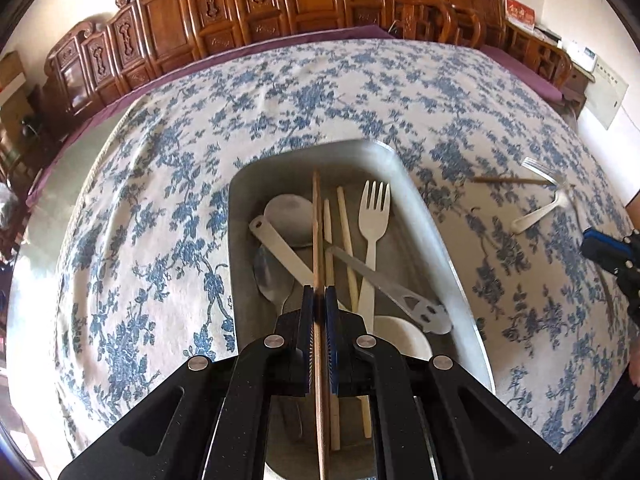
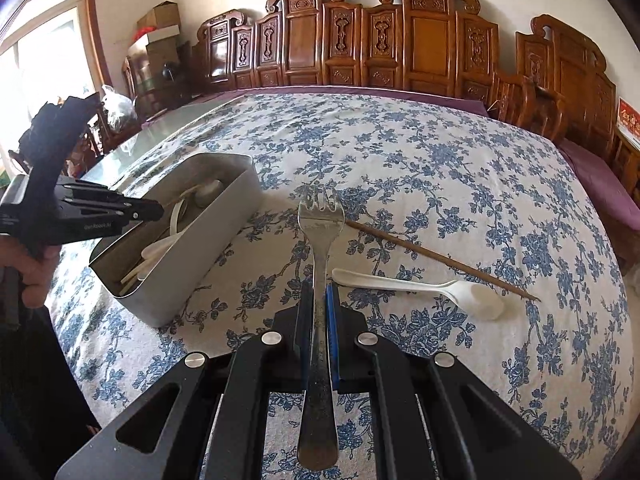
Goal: Organize utensils
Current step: 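Carry the chopstick into the grey tray and open the left gripper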
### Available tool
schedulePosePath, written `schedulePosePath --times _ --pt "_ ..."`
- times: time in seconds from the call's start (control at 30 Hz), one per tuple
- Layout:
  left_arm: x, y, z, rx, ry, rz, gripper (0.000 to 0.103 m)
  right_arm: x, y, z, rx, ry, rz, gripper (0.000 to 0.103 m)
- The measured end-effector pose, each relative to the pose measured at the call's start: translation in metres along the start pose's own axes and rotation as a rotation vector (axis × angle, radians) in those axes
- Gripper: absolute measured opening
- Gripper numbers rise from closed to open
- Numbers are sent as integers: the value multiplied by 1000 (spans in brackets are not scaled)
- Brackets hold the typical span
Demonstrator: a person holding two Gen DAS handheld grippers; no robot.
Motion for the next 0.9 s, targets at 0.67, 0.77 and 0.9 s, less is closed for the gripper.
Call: schedulePosePath --times 0.67,0.77,0.9 --pt "0 3 2 44 7 24 10 -24 -2 4 -6 -31 -35 9" --pt "0 4 -11 81 11 21 15 -31 -3 5 -8 -39 -45 9" --pt "-5 3 -26 122 33 -15 15 -42 -5 4 -5 -47 -61 9"
Point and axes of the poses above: each gripper's, at about its wrist camera, not at the fingertips, and z roughly the way its jaws point, x to its right, y to its underside, the point moved 10 cm from there along z, roughly the way its jaws point, and after that the axes turned 1 degree about z, right-handed, at the moved point
